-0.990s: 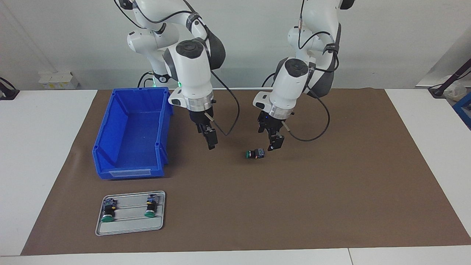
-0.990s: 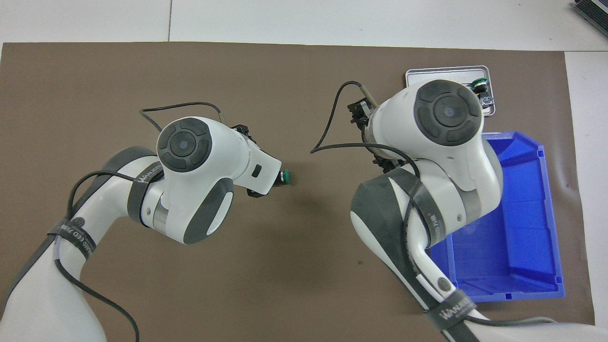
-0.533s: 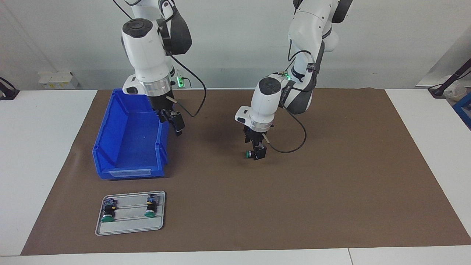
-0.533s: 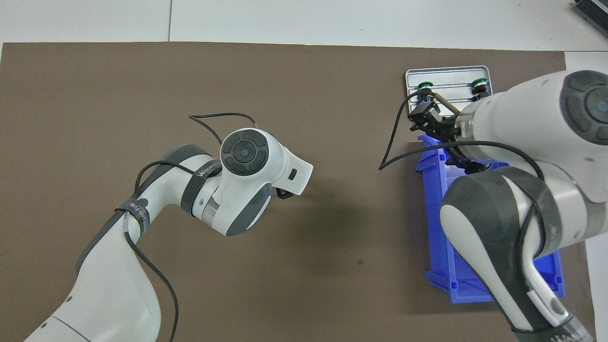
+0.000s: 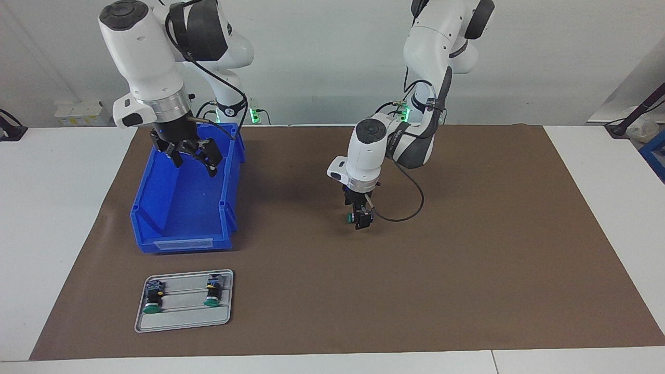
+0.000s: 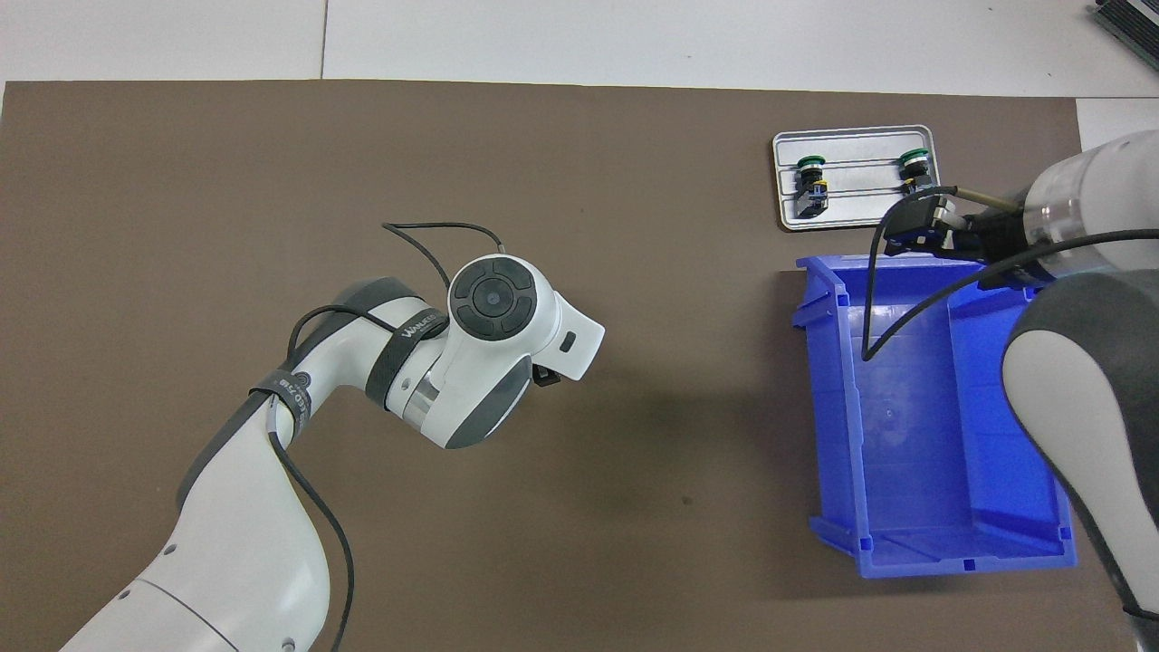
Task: Place and press button with both arms
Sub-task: 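Withdraw the right gripper to the blue bin while the left gripper holds the button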
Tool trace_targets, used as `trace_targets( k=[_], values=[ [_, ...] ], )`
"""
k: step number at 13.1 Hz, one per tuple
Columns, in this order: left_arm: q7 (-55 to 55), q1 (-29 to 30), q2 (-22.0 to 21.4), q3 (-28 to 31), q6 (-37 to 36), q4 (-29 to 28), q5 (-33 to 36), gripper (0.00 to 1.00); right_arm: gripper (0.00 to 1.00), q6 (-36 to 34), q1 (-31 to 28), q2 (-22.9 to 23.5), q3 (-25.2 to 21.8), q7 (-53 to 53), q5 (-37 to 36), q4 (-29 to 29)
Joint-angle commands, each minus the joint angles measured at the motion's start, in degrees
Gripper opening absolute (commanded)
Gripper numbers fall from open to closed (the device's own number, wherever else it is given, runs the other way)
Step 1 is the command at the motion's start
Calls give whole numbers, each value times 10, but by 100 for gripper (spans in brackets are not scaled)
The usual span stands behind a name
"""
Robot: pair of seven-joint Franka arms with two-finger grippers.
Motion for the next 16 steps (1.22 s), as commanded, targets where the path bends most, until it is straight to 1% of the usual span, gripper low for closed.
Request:
trace_targets(
  k=[1,2,3,4,8,9,11,12,13,14,15,16],
  values=[
    [-10,-11,-2,8,15,-19,15,100,100,-60,-12,15,4,-74,3,51],
    [-9,-11,-2,8,15,-22,16,100,100,-67,-12,11,3,-94,2,48],
    [-9,-12,-3,8,17,-30,16,100,100,-92,-14,4,2,-112,2,42],
    [-9,-12,-3,8,25,-36,16,100,100,-108,-26,-4,3,-132,1,34],
    [-10,-12,-1,8,59,-40,16,100,100,-104,-29,-8,2,-155,0,23],
    [-10,-8,0,8,68,-44,16,98,100,-102,-28,-9,2,-155,-9,20],
    [-10,-5,0,9,77,-50,28,87,100,-95,-21,-20,3,-153,-31,0],
    [-10,-3,0,9,77,-50,40,84,100,-91,-22,-23,3,-150,-31,-4],
    [-10,-3,0,9,78,-51,45,80,100,-75,-22,-33,3,-147,-30,-22],
    [-11,-3,-1,9,77,-55,45,71,100,-50,-22,-50,4,-146,-27,-50],
    [-11,-3,-1,10,77,-56,46,65,100,-36,-23,-59,4,-146,-24,-67],
    [-12,-3,-1,10,78,-55,46,58,100,-35,-24,-59,4,-145,-22,-66]
  ],
)
